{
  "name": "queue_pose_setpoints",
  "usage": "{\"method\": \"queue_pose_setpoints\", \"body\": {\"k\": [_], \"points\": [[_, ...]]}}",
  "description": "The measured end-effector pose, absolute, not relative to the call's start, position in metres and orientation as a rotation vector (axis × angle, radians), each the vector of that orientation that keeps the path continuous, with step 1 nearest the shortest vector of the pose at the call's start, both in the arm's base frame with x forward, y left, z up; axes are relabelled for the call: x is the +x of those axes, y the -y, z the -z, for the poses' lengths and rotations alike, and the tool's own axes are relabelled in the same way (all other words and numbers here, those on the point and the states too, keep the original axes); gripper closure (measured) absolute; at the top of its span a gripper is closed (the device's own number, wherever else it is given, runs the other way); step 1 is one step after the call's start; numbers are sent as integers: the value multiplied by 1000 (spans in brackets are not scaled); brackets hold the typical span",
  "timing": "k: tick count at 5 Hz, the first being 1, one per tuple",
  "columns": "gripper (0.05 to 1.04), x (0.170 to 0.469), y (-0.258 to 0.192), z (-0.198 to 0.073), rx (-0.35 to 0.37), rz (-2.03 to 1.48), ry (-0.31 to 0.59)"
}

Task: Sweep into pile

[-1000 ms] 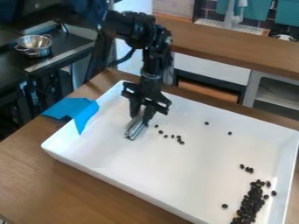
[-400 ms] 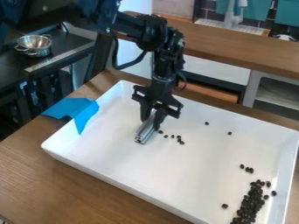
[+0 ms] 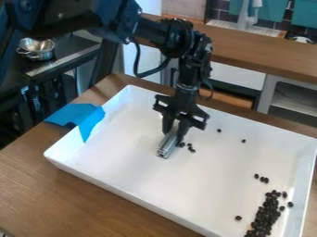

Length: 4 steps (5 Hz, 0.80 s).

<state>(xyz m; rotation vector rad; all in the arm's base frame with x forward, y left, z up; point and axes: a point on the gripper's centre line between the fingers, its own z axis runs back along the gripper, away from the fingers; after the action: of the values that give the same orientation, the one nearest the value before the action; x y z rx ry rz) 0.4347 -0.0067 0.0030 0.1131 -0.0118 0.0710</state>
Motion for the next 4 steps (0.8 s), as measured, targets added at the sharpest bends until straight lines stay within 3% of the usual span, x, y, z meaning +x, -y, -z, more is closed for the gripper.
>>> {"method": "queue_pose_setpoints", "body": {"k": [4], "points": [[732,433,50,-3,79,-19,18]]}}
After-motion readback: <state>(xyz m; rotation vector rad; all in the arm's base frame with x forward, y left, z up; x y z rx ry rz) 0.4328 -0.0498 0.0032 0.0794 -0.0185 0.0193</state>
